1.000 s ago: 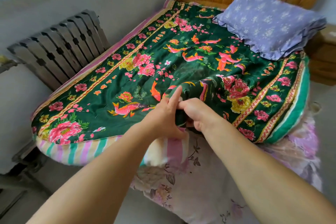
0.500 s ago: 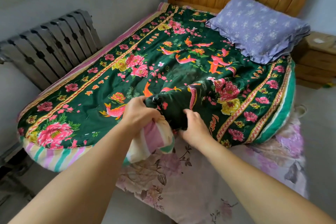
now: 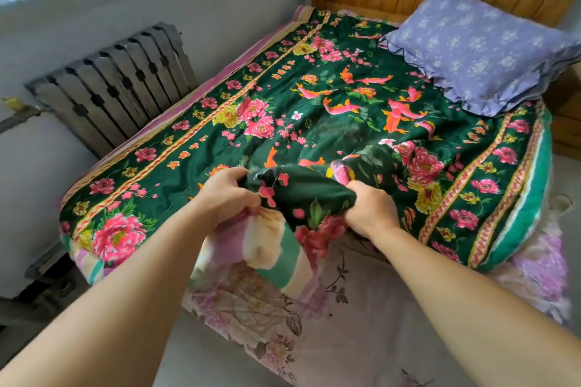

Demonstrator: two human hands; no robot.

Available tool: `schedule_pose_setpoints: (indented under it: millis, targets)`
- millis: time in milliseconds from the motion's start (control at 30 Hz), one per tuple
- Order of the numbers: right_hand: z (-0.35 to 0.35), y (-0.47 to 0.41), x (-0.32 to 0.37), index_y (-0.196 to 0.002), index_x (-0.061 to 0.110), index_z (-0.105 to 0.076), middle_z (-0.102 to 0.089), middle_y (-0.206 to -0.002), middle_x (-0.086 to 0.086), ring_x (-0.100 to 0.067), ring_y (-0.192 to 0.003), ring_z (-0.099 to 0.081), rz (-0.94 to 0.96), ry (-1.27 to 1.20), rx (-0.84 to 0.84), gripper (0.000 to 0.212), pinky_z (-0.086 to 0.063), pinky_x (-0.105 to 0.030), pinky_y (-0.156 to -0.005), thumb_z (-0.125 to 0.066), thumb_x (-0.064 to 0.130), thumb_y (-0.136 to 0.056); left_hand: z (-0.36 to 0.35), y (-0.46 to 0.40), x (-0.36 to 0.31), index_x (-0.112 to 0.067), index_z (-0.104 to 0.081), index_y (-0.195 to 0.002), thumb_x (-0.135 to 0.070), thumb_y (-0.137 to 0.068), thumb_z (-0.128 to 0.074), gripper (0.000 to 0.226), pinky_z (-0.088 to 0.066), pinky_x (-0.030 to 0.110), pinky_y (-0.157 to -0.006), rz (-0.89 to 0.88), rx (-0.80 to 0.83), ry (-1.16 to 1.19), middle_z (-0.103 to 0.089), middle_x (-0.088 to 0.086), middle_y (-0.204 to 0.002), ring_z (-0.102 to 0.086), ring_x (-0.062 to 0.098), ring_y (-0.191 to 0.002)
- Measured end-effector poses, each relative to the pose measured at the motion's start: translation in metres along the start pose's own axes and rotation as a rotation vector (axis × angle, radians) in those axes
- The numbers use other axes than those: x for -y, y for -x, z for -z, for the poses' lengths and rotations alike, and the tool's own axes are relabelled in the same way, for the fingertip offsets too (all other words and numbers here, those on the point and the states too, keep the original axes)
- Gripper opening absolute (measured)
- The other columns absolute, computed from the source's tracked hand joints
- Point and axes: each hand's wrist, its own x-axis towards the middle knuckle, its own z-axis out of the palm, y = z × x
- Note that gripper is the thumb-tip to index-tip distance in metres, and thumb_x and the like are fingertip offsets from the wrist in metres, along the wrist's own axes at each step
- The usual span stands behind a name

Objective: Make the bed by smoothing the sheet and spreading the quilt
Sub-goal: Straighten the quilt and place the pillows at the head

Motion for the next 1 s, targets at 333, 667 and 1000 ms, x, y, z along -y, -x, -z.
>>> schedule_pose_setpoints:
  millis: [333, 667, 1000]
  targets:
    - [0.030, 0.036, 0.002, -0.108, 0.022, -0.066, -0.068, -0.111, -0.008, -0.032, -0.105, -0.060, 0.047, 0.129, 0.094, 0.041, -0.046, -0.029, -0.077, -0.055, 0.015, -0.069, -0.107, 0.047, -0.019, -0.033, 0.005, -0.149, -0.055, -0.058, -0.080, 0.127, -0.030, 0.051, -0.109, -0.321, 0.380, -0.651, -0.031, 0.005, -0.149, -0.031, 0.025, -0.138]
    - [0.019, 0.115, -0.030, -0.114, 0.028, -0.062, -0.068, -0.111, -0.005, -0.031, -0.105, -0.060, 0.068, 0.253, 0.132, 0.046, -0.046, -0.031, -0.077, -0.056, 0.017, -0.070, -0.124, 0.091, 0.002, -0.011, -0.055, -0.105, -0.014, -0.083, -0.053, 0.022, -0.044, 0.034, -0.069, -0.485, 0.188, -0.794, -0.064, 0.013, -0.104, -0.060, 0.034, -0.098]
    - [0.037, 0.145, -0.071, -0.113, 0.011, -0.066, -0.065, -0.113, -0.015, -0.034, -0.109, -0.059, 0.089, 0.446, 0.523, 0.040, -0.050, -0.033, -0.088, -0.049, 0.014, -0.077, -0.177, 0.137, -0.011, -0.002, -0.058, -0.111, -0.010, -0.086, -0.052, 0.027, -0.047, 0.035, -0.077, -0.318, 0.484, -0.935, -0.062, 0.018, -0.108, -0.058, 0.034, -0.100]
